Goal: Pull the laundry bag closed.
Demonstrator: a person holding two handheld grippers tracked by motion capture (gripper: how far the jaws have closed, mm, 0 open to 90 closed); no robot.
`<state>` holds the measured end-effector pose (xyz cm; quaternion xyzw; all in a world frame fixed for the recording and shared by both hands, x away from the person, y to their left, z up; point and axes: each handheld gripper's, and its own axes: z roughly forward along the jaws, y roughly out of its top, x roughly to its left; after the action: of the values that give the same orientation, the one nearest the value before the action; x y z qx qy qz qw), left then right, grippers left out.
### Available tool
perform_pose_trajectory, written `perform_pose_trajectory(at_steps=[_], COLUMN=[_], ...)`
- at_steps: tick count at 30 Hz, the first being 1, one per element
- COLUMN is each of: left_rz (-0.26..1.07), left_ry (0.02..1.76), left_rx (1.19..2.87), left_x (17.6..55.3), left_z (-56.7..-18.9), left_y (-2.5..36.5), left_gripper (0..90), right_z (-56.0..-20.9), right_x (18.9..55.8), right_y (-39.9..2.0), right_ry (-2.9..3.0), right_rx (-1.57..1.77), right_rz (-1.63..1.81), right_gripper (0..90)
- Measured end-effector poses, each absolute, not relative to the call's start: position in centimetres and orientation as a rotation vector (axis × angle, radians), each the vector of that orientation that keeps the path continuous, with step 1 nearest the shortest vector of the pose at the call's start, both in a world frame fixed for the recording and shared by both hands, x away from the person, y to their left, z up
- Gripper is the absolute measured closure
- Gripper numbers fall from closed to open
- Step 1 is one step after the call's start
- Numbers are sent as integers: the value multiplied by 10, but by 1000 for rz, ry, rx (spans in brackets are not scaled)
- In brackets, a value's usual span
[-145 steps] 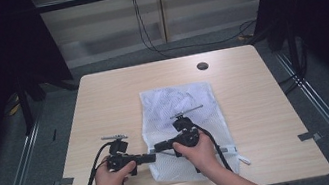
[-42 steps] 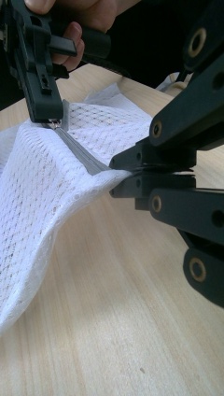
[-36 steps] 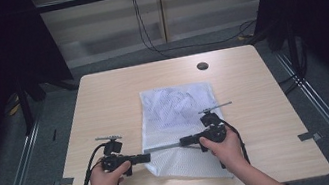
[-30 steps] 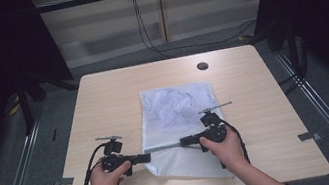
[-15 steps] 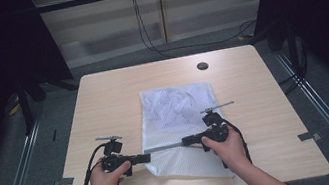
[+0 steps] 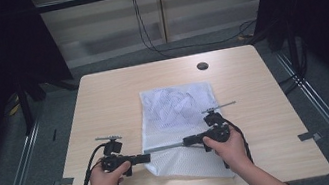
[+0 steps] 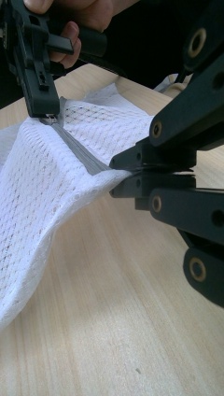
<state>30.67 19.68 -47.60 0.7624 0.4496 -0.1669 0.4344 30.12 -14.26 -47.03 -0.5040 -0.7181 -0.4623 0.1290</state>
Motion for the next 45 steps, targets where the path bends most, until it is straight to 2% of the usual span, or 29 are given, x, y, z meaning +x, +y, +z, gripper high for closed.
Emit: perform_pose_trajectory(at_steps=[45], left_rz=[-415], left_ry=[1134], left_rx=[1894], left_x=[306], left_z=[-475], left_y=[201], left_gripper=[882], right_z=[-471], right_x=[297], right_y=[-166], right_ry=[-2069], right_rx=[-1505], right_rz=[-1351], right_gripper=[870])
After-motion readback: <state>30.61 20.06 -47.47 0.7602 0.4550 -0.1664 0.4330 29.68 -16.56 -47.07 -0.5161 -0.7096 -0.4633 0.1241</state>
